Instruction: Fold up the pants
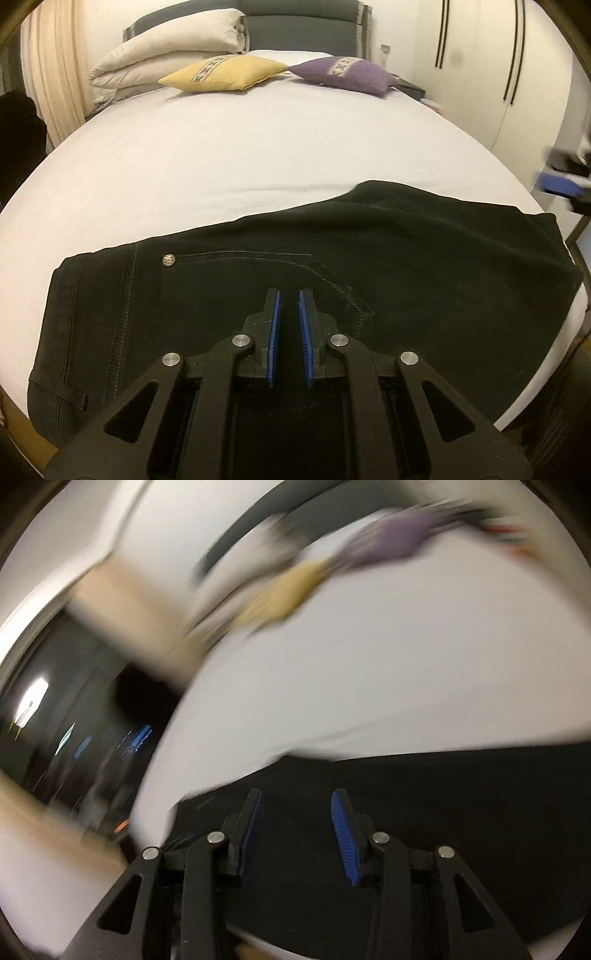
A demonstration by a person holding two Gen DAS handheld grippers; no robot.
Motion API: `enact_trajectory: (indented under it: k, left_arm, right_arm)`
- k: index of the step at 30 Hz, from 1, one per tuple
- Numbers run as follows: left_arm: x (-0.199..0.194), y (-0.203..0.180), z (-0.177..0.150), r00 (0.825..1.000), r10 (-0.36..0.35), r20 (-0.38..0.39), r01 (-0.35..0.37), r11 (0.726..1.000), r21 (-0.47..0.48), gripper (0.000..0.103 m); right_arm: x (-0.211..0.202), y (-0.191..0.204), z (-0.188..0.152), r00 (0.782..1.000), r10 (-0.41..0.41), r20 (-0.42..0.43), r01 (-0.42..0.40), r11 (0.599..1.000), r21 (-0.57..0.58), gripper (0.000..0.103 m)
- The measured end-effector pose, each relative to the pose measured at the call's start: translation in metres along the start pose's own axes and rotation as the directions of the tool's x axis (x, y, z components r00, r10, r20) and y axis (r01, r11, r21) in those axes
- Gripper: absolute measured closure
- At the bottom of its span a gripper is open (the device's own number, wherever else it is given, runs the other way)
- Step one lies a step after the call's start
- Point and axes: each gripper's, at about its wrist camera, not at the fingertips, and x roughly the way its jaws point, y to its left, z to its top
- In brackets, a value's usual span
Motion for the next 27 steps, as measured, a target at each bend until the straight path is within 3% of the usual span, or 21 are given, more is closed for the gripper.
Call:
enact_trajectory:
  k: [1, 4, 7, 8, 9, 11, 13, 16, 18, 20, 21, 23, 24, 26, 27]
  left_arm:
    - [0.002, 0.002, 0.000, 1.000, 0.005, -0.004, -0.005, 1.000, -0.002, 0.093]
    - [0.008, 0.010, -0.006, 0.999, 0.011, -0.031, -0.011, 1.000, -0.010, 0.093]
    - [0.019, 0.018, -0.013, 0.999, 0.004, -0.052, -0.005, 1.000, -0.026, 0.093]
    - [0.020, 0.019, -0.014, 0.999, 0.003, -0.047, -0.004, 1.000, -0.022, 0.093]
    - [0.020, 0.019, -0.015, 0.999, 0.005, -0.039, -0.006, 1.000, -0.016, 0.093]
    - [0.018, 0.019, -0.020, 1.000, 0.010, -0.029, -0.011, 1.000, -0.010, 0.093]
    - [0.019, 0.020, -0.025, 1.000, 0.017, -0.019, -0.017, 1.000, -0.003, 0.093]
    - [0.015, 0.017, -0.028, 1.000, 0.024, -0.011, -0.024, 1.000, -0.007, 0.093]
    - [0.008, 0.016, -0.031, 1.000, 0.021, 0.000, -0.021, 0.999, -0.030, 0.093]
    - [0.006, 0.018, -0.033, 1.000, 0.019, 0.012, -0.019, 0.999, -0.043, 0.093]
    - [0.007, 0.016, -0.035, 1.000, 0.025, 0.007, -0.025, 0.999, -0.038, 0.093]
    - [0.010, 0.013, -0.037, 0.999, 0.040, 0.010, -0.039, 0.999, -0.024, 0.093]
    - [0.011, 0.008, -0.036, 0.999, 0.051, 0.013, -0.051, 0.999, -0.016, 0.093]
    - [0.012, 0.004, -0.033, 0.998, 0.066, 0.007, -0.065, 0.998, -0.010, 0.093]
    - [0.012, 0.003, -0.032, 0.998, 0.063, 0.003, -0.063, 0.998, -0.014, 0.093]
  right_arm:
    - [0.035, 0.013, 0.007, 0.997, 0.060, -0.056, -0.060, 0.998, -0.011, 0.061]
    - [0.121, 0.026, 0.017, 0.971, 0.126, -0.201, -0.123, 0.992, 0.024, 0.061]
    - [0.180, 0.003, 0.018, 0.964, 0.035, -0.263, -0.019, 0.998, 0.065, 0.065]
    - [0.191, -0.013, 0.018, 0.962, 0.039, -0.270, -0.007, 0.993, 0.118, 0.087]
    - [0.194, -0.027, 0.018, 0.965, 0.039, -0.259, 0.004, 0.987, 0.161, 0.103]
    - [0.185, -0.054, 0.022, 0.982, 0.068, -0.174, -0.022, 0.967, 0.255, 0.103]
    - [0.164, -0.072, 0.027, 0.994, -0.056, -0.089, 0.078, 0.961, 0.266, 0.103]
    - [0.131, -0.087, 0.028, 0.992, -0.122, -0.022, 0.123, 0.945, 0.304, 0.099]
    - [0.103, -0.074, 0.019, 0.995, -0.094, 0.018, 0.086, 0.965, 0.246, 0.082]
    - [0.082, -0.061, -0.004, 0.999, 0.003, 0.038, -0.011, 0.976, 0.217, 0.061]
    - [0.078, -0.055, -0.018, 0.999, 0.016, 0.028, -0.021, 0.979, 0.201, 0.059]
    - [0.061, -0.067, -0.045, 0.999, -0.053, 0.014, 0.049, 0.980, 0.194, 0.059]
    - [0.044, -0.093, -0.050, 0.996, -0.089, 0.015, 0.083, 0.968, 0.237, 0.077]
    - [0.005, -0.143, -0.078, 0.993, -0.075, 0.089, 0.032, 0.914, 0.405, 0.103]
    - [-0.011, -0.158, -0.086, 0.989, -0.091, 0.118, 0.029, 0.893, 0.449, 0.103]
